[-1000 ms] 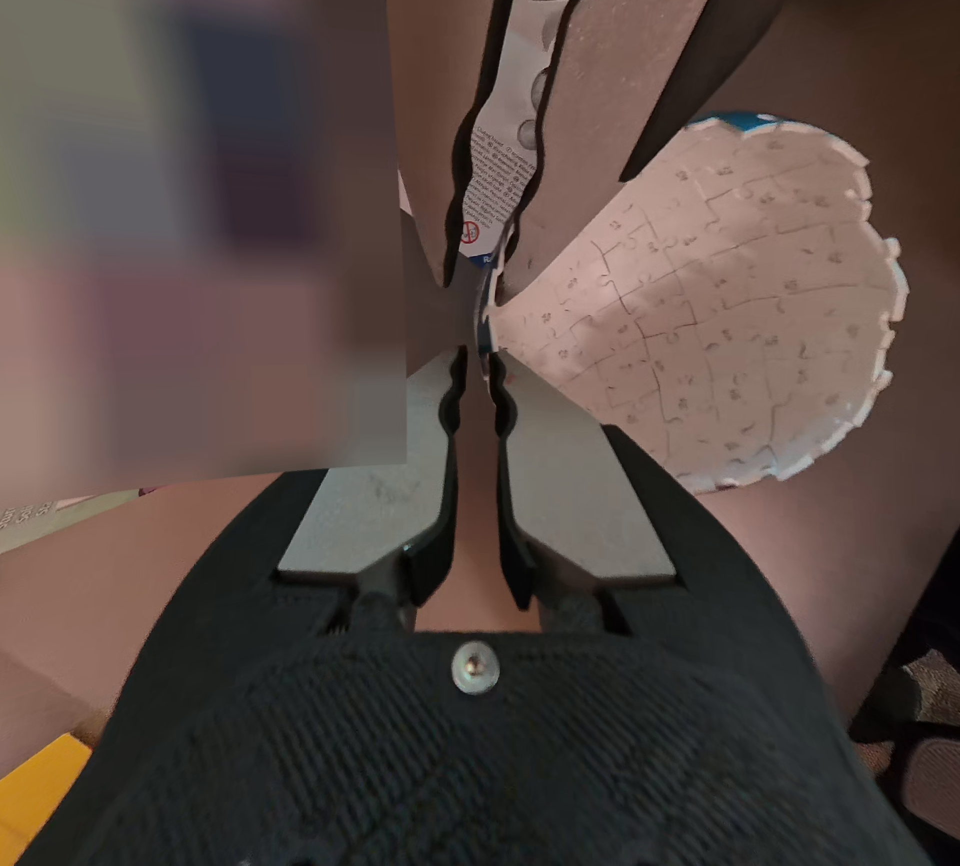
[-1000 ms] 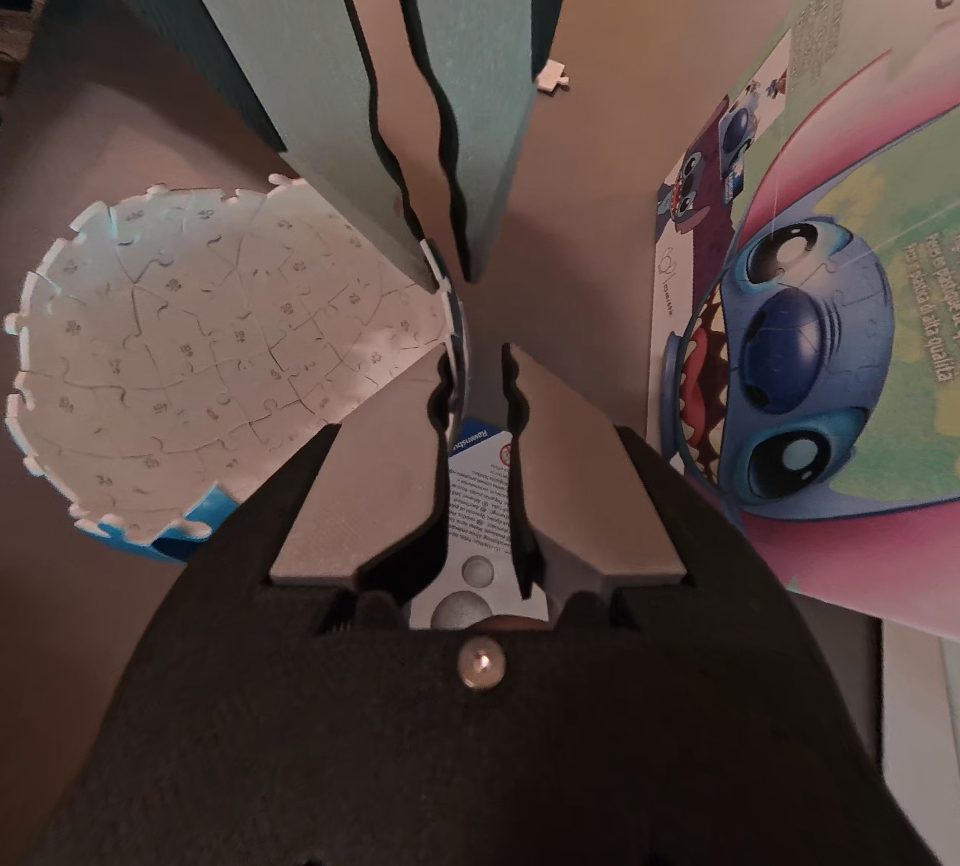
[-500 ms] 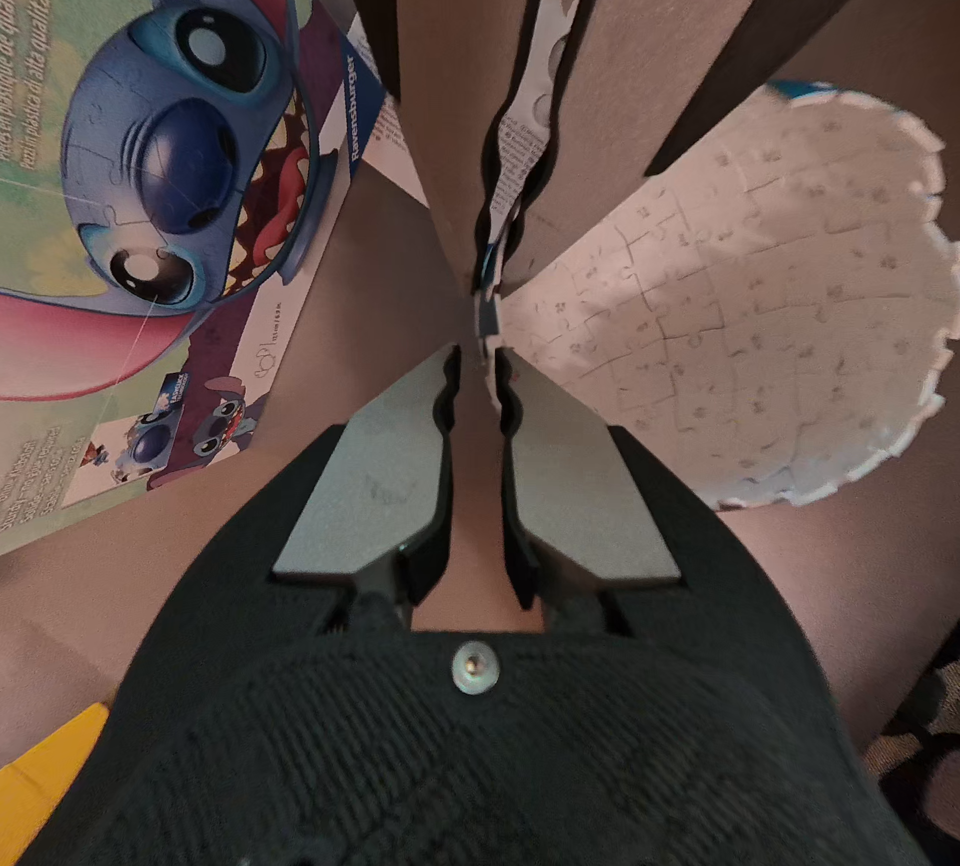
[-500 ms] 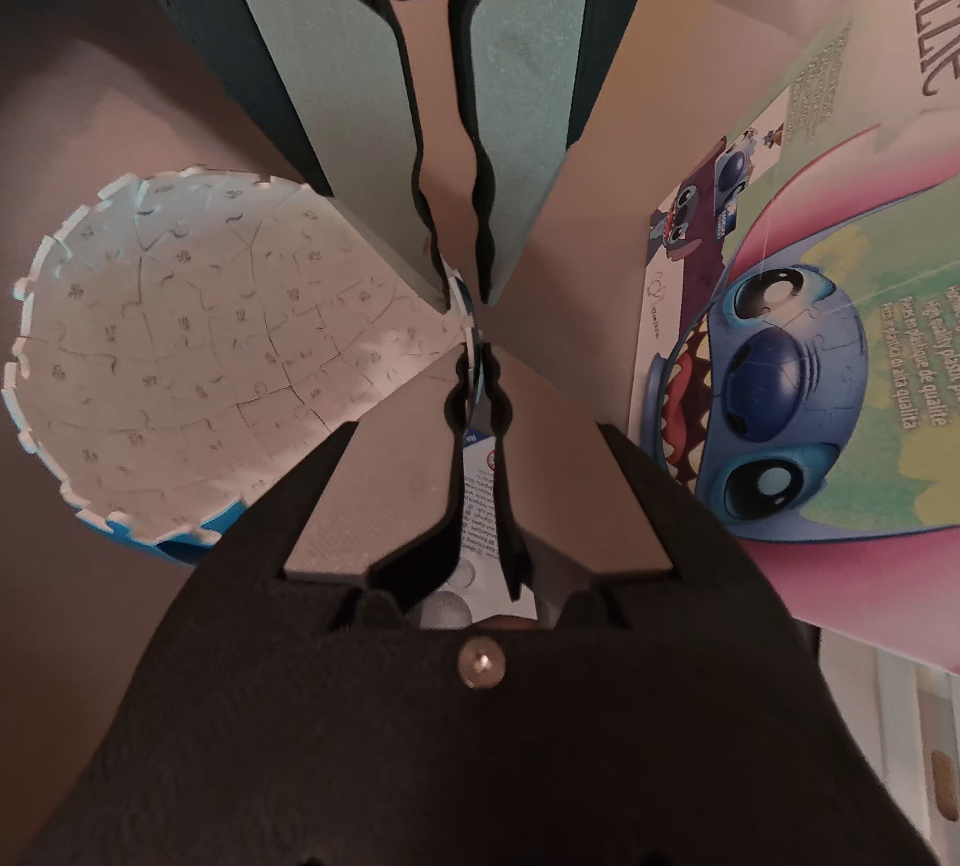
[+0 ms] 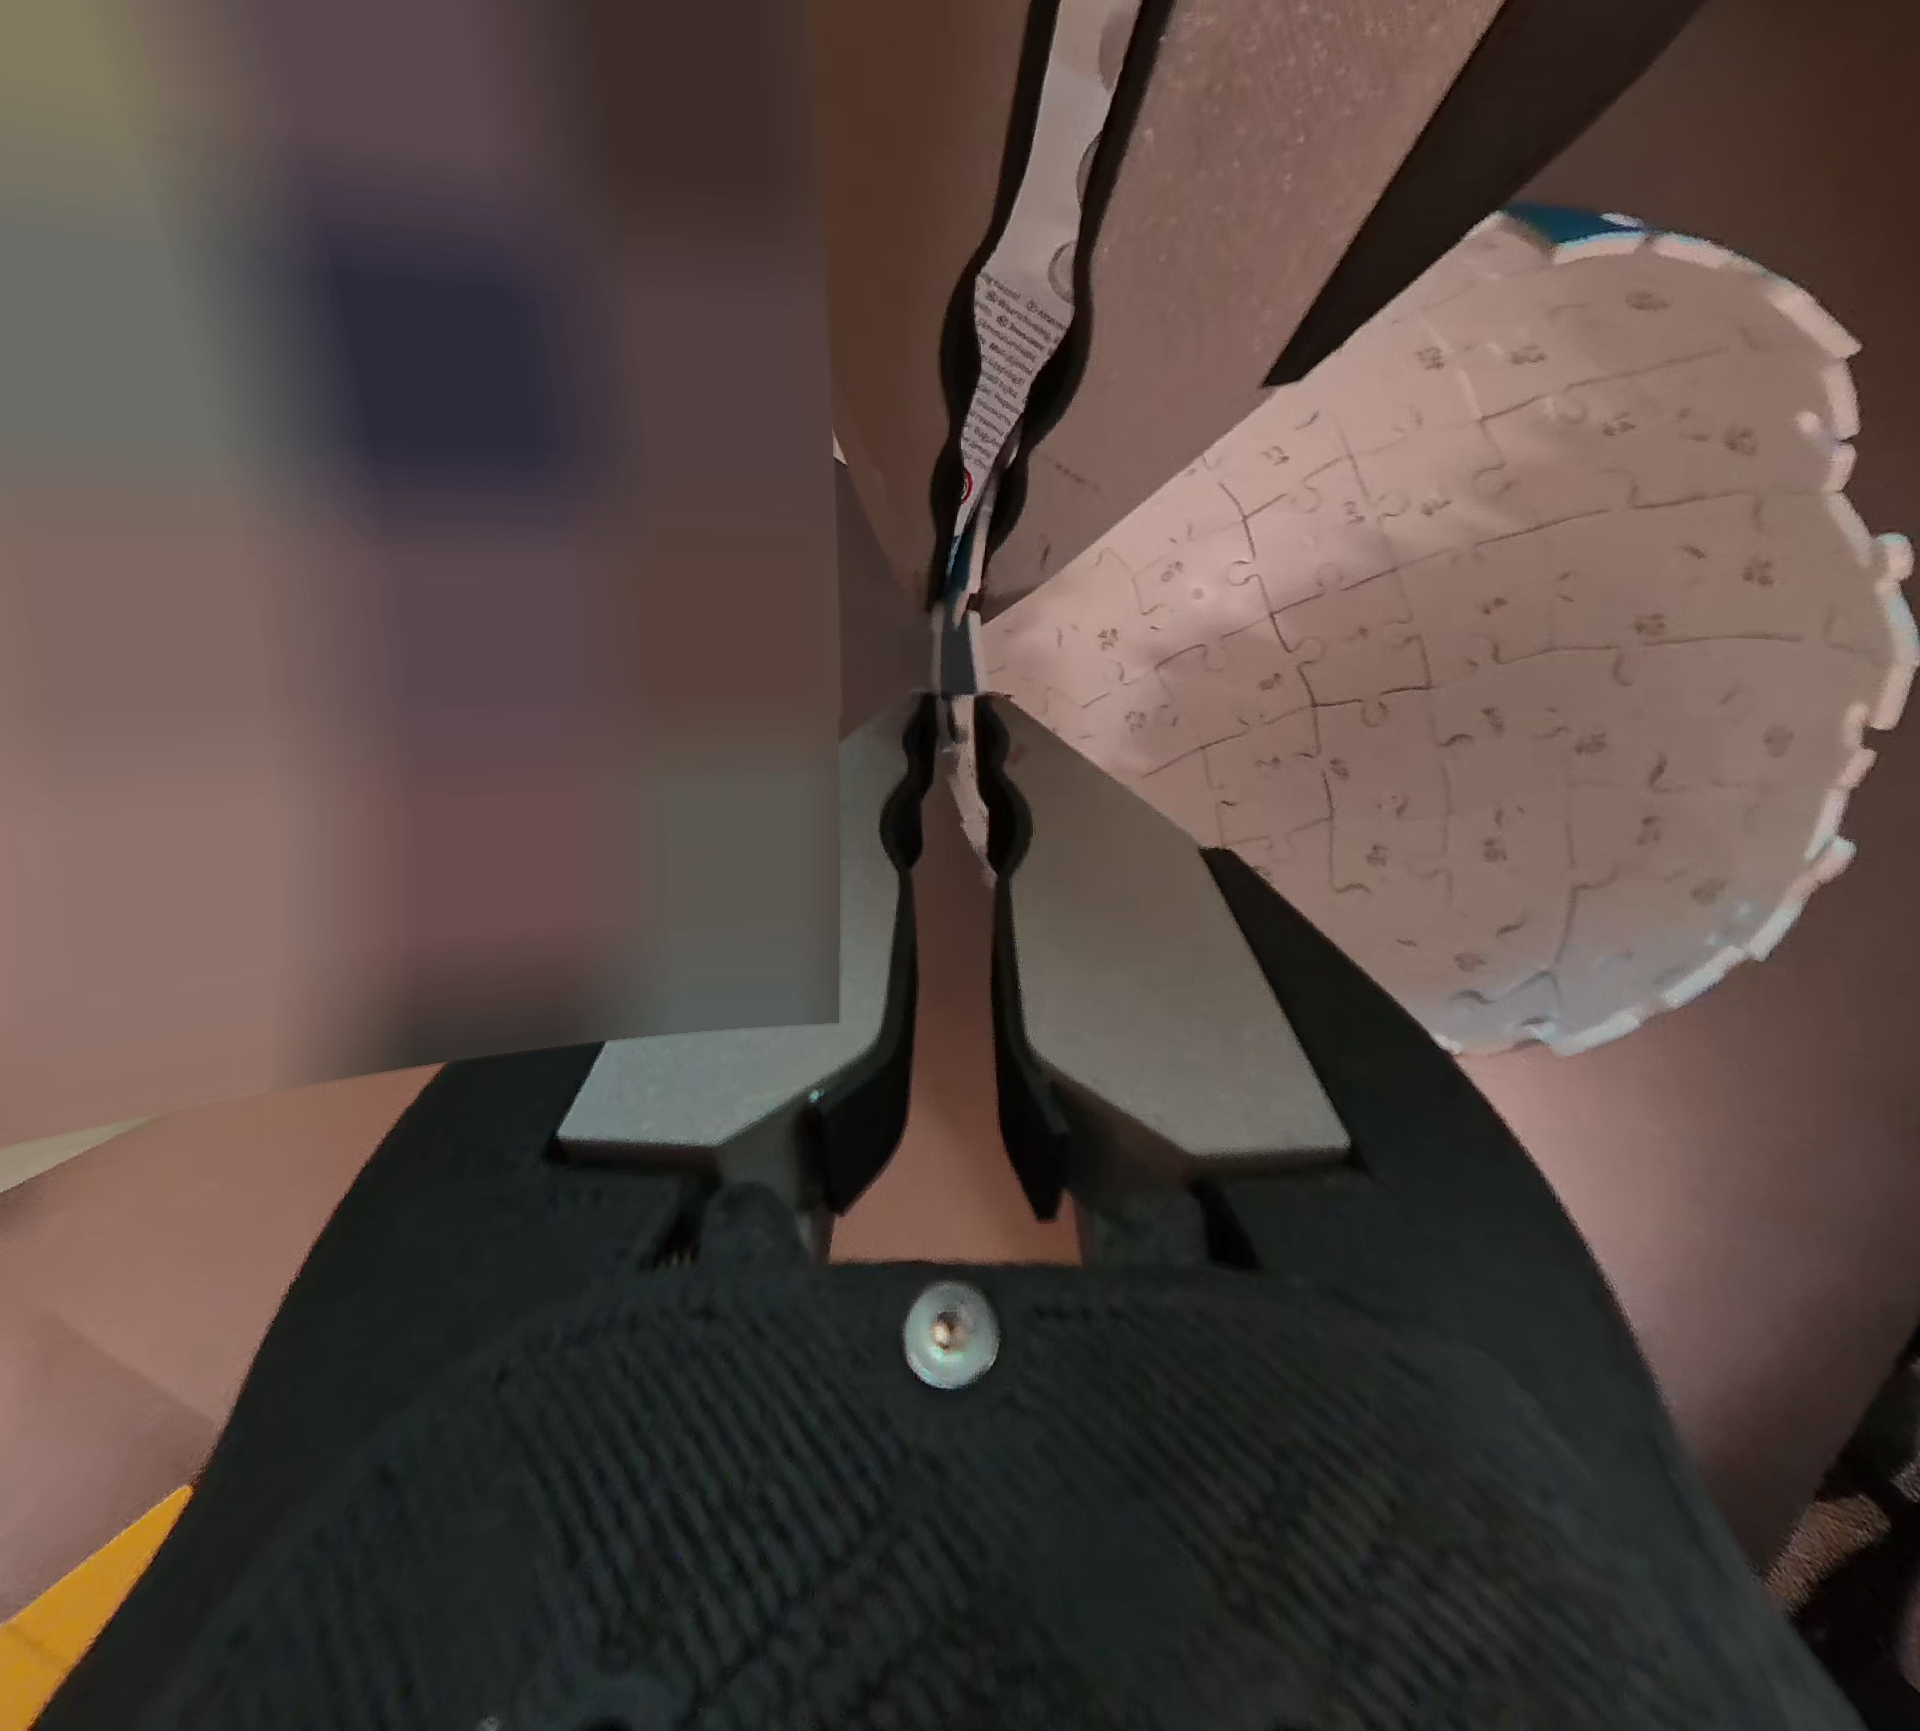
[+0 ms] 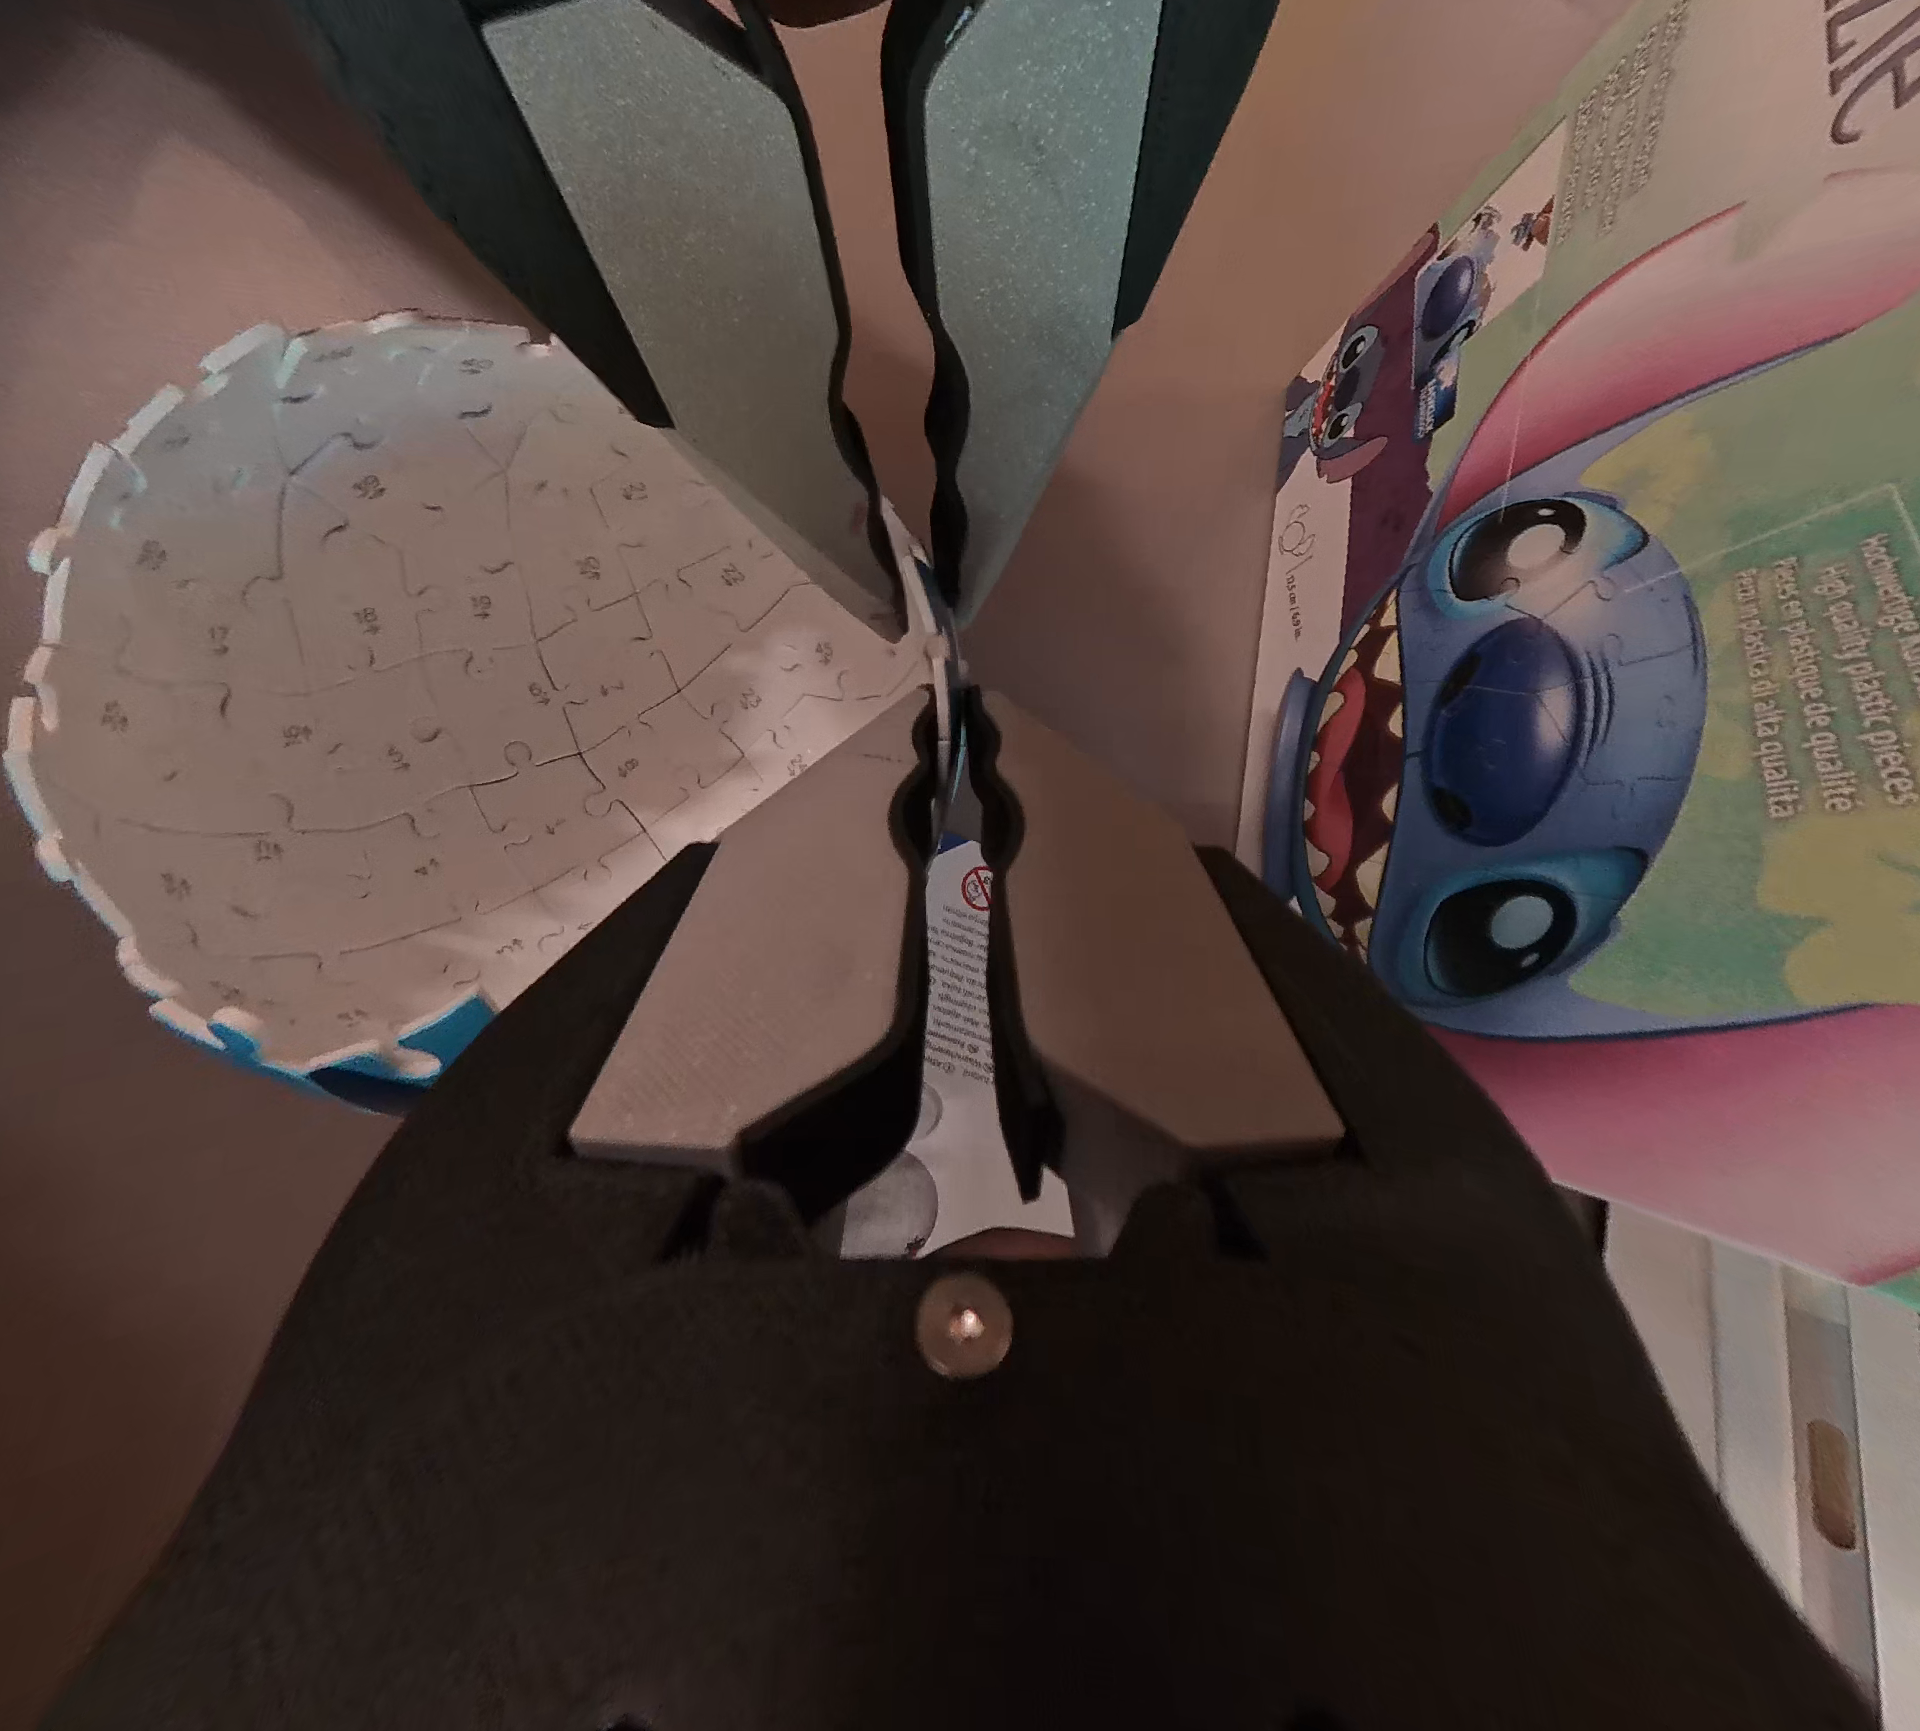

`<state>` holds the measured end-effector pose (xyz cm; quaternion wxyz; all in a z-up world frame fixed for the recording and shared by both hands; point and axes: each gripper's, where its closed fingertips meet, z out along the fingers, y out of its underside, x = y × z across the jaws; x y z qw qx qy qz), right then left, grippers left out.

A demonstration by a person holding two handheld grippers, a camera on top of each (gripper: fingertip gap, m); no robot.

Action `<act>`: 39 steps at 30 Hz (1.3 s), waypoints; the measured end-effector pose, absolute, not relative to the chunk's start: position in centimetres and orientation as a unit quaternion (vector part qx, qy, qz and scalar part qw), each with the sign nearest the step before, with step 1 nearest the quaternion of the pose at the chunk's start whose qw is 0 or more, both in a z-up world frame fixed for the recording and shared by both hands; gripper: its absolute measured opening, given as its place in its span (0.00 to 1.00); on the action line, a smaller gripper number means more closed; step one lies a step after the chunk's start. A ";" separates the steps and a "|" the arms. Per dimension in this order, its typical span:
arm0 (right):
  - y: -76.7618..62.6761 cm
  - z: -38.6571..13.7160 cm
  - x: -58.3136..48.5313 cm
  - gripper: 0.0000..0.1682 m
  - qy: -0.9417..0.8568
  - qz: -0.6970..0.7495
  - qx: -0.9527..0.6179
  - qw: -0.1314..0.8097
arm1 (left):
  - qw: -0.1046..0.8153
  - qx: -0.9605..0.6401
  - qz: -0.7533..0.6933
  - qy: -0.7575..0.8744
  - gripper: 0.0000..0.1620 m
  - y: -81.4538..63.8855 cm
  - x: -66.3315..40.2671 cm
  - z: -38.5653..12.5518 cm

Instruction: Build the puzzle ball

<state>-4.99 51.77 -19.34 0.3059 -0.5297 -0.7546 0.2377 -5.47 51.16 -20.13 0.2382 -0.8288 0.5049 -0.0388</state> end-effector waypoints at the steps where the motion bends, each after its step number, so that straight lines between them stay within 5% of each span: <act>1: 51.8 -19.3 -5.0 0.00 -0.754 0.240 -0.529 0.306 | 0.240 -0.828 -0.039 0.506 0.02 51.2 -5.4 -20.1; 11: 51.8 -19.3 -4.7 0.00 -0.747 0.266 -0.533 0.295 | 0.265 -0.820 -0.065 0.502 0.08 51.9 -4.9 -19.7; 14: 51.8 -19.3 -4.7 0.00 -0.750 0.257 -0.533 0.297 | 0.262 -0.815 -0.065 0.512 0.01 51.8 -4.6 -20.2; 39: 52.2 -18.9 -3.8 0.00 -0.765 0.212 -0.529 0.299 | 0.283 -0.809 -0.051 0.513 0.01 52.1 -4.1 -19.9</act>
